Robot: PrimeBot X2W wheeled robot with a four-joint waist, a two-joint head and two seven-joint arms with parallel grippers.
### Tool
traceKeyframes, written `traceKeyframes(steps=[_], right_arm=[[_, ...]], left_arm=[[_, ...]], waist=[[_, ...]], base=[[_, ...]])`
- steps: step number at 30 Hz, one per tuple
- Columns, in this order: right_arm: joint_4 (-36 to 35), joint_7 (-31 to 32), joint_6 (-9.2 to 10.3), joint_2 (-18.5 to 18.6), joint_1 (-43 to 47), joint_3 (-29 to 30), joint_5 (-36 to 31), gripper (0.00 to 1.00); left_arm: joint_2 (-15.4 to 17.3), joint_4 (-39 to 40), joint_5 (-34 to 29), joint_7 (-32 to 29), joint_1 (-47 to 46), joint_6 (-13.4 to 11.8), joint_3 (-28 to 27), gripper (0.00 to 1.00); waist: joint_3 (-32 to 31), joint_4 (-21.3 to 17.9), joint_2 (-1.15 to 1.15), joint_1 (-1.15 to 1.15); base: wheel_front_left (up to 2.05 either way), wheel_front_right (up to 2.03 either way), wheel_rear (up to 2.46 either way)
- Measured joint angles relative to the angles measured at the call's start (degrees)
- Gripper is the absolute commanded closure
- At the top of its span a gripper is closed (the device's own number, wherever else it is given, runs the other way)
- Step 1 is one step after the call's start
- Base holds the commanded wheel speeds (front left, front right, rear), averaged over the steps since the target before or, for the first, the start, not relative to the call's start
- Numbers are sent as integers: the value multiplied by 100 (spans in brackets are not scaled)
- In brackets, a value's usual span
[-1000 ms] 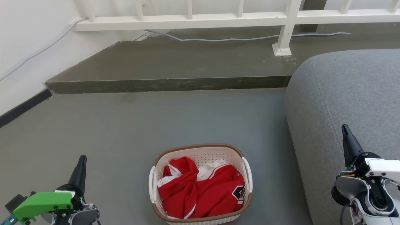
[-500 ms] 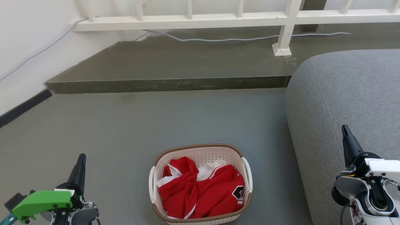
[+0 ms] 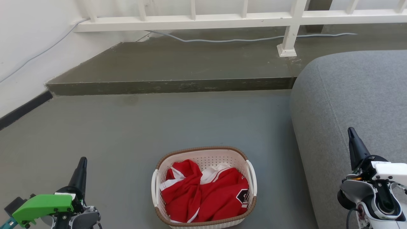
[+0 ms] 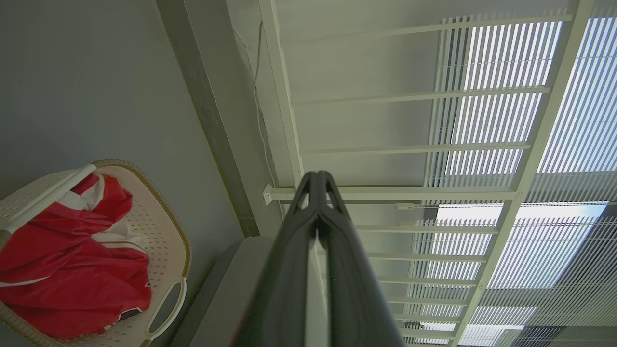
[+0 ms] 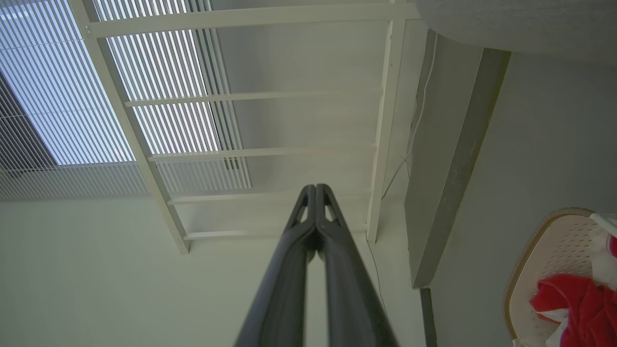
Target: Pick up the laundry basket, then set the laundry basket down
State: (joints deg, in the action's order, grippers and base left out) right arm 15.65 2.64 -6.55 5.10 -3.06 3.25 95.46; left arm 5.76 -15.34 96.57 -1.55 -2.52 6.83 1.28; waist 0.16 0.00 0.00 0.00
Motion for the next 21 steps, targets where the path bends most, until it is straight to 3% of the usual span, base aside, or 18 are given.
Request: traceKeyframes(steps=[21], right_arm=[[23,1,-1,-2,-2,10,-1,100]], left_arm=[[-1,-42,0,-45,-4,19,-29,100]], waist=[[-1,0,0,0]], base=[[0,0,0]])
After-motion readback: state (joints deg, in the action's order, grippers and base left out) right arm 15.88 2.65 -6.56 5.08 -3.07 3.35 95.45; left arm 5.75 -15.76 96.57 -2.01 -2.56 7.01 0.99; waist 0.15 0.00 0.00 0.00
